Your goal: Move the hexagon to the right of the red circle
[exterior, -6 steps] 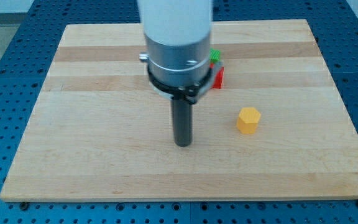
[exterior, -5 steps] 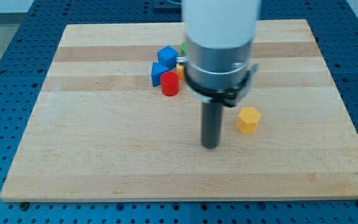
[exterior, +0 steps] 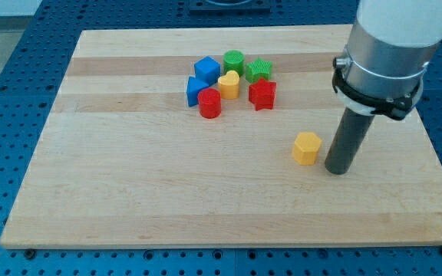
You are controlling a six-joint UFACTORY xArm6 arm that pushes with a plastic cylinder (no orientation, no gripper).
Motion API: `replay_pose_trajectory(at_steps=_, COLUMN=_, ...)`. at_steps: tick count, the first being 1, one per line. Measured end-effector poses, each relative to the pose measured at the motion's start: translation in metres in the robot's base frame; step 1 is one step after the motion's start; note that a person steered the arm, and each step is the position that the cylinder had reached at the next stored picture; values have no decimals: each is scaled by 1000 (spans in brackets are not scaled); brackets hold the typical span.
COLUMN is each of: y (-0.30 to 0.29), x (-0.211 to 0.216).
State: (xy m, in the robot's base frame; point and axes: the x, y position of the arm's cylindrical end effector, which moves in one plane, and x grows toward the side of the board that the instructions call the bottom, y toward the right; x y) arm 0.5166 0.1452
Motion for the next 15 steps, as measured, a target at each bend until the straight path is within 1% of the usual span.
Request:
replay_pose_trajectory(at_steps=3, y=-41, x=-8)
replay_pose_trajectory(at_steps=6, y=-65, x=-41)
replay_pose_trajectory(at_steps=9, y=-81, x=-64)
replay_pose_trajectory(at_steps=12, y=-93, x=-67)
replay_pose_trajectory(at_steps=15, y=-94, x=-72)
